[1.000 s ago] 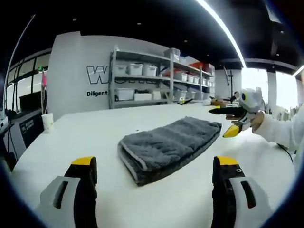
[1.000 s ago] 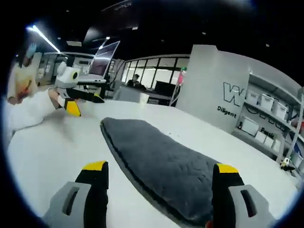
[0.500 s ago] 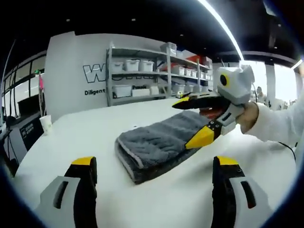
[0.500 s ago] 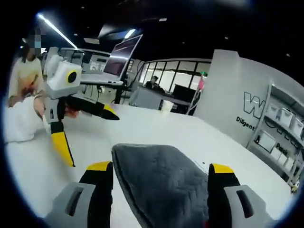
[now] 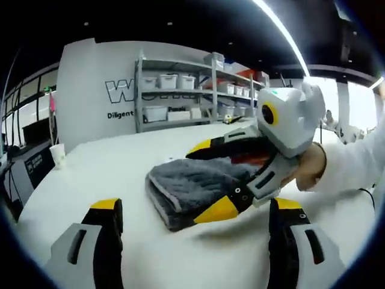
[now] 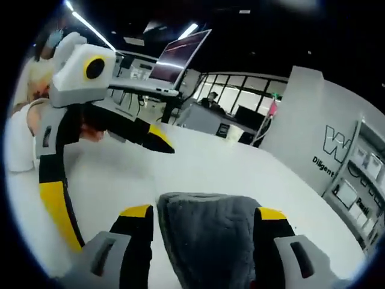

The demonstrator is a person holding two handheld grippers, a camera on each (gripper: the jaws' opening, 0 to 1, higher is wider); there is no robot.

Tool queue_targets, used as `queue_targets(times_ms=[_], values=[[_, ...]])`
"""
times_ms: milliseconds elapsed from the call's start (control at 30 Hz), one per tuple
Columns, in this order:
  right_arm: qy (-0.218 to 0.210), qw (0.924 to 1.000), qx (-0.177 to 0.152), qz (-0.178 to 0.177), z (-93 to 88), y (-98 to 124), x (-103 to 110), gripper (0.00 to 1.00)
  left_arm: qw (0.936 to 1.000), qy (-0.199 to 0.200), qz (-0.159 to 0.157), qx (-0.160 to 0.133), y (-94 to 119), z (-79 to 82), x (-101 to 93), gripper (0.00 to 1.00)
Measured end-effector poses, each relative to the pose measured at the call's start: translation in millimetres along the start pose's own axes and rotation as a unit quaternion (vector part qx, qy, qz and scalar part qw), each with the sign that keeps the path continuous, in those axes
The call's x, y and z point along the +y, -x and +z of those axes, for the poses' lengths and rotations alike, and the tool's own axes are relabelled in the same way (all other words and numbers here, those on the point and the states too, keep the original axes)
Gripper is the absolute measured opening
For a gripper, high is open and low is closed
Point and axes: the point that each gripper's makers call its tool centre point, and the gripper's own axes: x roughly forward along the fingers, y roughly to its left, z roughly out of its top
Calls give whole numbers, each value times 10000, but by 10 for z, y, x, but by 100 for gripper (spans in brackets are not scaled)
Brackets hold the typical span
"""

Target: Open the folded towel by lifting each exposed corner and separating the folded layers until the towel lies flat within the target outline without major curled edges

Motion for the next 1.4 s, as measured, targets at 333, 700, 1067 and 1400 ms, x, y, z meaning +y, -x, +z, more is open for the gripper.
queue_targets(times_ms=[333, 700, 1067, 1400], values=[[245, 9993, 111, 269, -65, -73, 183, 30, 10000, -4, 49, 66, 24, -36, -11, 99], [450, 9986, -144, 247, -50, -72, 288, 8, 9999, 22, 40, 105, 39, -66, -28, 99], [244, 9975, -662, 38, 100, 18, 123, 3, 9999, 85, 98, 111, 59, -86, 12, 99], [-197, 9969, -733, 190, 22, 89, 76, 2, 9998, 116, 117, 151, 52, -114, 40, 99]])
